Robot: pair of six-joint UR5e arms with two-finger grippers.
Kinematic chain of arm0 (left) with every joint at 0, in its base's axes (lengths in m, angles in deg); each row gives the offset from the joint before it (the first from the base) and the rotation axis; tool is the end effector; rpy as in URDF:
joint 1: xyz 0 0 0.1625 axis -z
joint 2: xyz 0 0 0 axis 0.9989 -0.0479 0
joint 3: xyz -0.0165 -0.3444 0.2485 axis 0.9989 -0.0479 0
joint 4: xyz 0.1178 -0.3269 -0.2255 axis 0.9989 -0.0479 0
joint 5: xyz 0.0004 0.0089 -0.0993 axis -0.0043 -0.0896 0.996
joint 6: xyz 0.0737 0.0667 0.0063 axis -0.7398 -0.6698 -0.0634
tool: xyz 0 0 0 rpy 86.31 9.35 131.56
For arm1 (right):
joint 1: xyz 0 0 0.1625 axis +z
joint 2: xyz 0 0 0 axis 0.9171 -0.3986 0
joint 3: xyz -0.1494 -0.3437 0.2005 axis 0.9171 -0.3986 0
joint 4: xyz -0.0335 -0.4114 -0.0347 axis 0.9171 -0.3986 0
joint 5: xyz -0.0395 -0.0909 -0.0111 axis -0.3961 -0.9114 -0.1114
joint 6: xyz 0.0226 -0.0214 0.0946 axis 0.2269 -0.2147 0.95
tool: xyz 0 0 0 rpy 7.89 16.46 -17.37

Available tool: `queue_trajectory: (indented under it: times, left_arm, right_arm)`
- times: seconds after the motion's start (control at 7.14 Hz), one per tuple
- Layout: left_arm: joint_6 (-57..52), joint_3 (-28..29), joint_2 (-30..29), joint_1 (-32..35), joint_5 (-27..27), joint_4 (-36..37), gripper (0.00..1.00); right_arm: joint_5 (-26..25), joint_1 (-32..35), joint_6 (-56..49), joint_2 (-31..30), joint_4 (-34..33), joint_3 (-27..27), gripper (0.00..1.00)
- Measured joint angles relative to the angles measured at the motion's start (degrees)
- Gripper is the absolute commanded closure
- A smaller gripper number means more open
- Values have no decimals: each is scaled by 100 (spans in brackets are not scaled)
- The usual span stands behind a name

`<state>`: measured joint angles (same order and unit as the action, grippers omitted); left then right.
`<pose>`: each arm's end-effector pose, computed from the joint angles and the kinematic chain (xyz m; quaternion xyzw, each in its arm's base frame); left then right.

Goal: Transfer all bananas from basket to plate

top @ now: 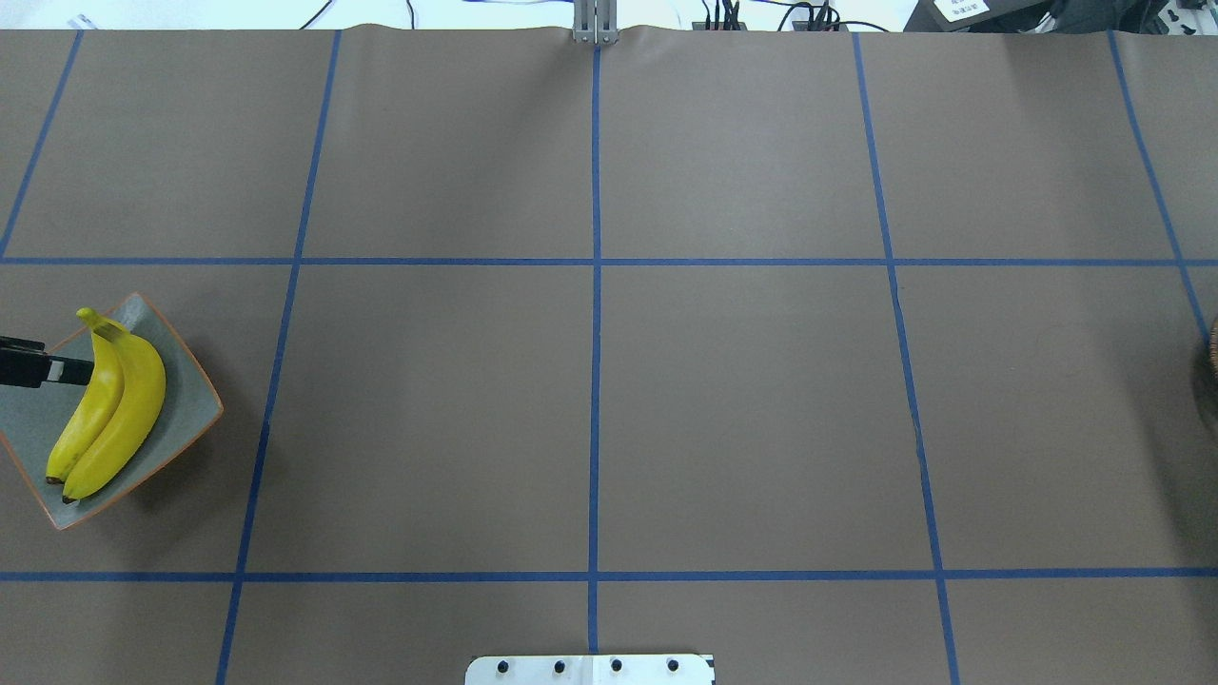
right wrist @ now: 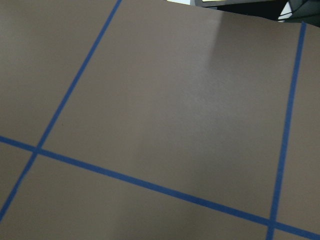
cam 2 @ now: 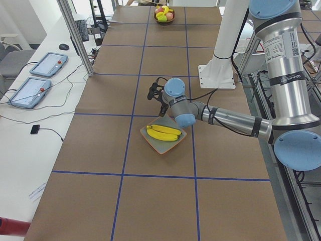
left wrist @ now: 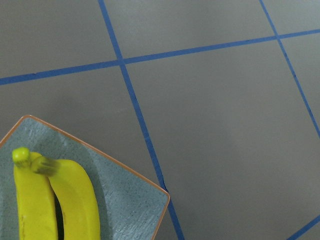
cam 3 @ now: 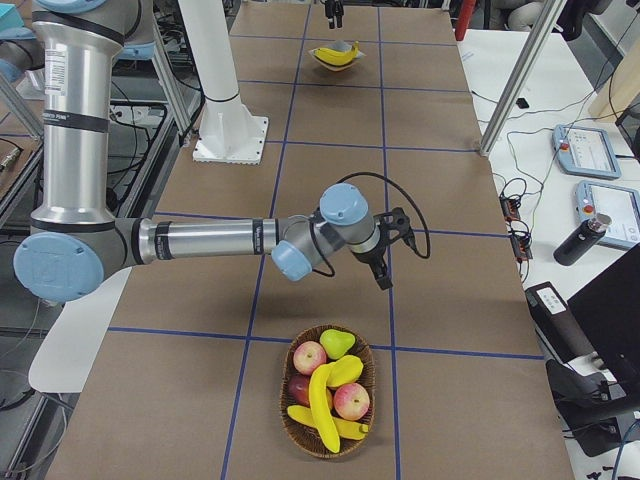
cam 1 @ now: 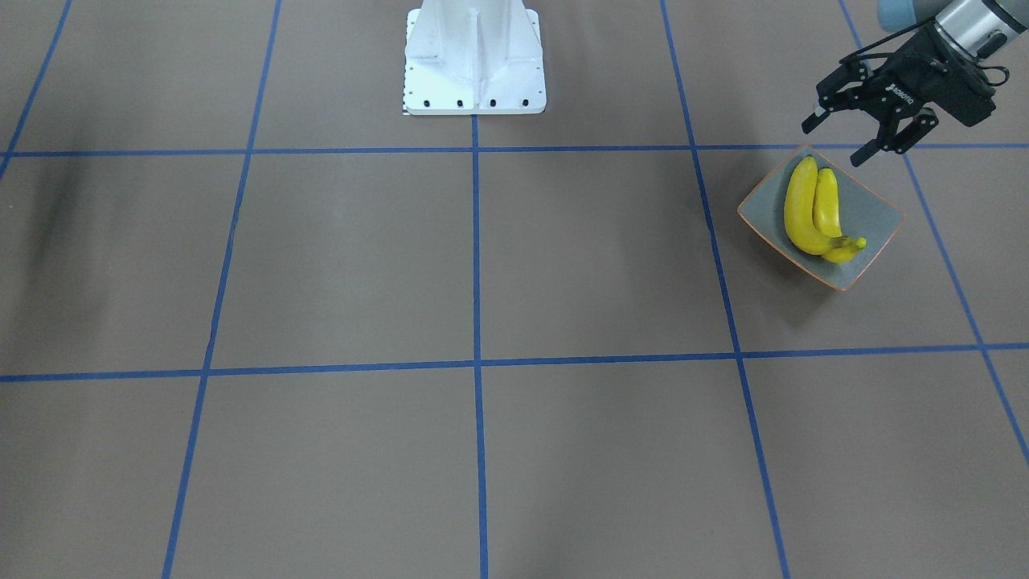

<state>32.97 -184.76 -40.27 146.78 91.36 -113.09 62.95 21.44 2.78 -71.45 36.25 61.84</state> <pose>0.1452 -0.3675 0.4497 0.1693 0.5609 0.0981 0.8044 0.0459 -0.4435 0.6164 0.2323 -0.3927 -0.0741 0.8868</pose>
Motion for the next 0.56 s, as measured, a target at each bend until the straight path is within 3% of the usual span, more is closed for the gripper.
queue_trajectory:
  times: [0.28, 0.56]
  left_arm:
    - [4, 1, -33, -1, 2, -2, 0]
    - [-1, 7, -40, -5, 2, -4, 0]
  right_arm:
    - [167, 707, -1108, -345, 21, -503, 0]
    - [173, 1067, -1699, -596, 33, -658, 2]
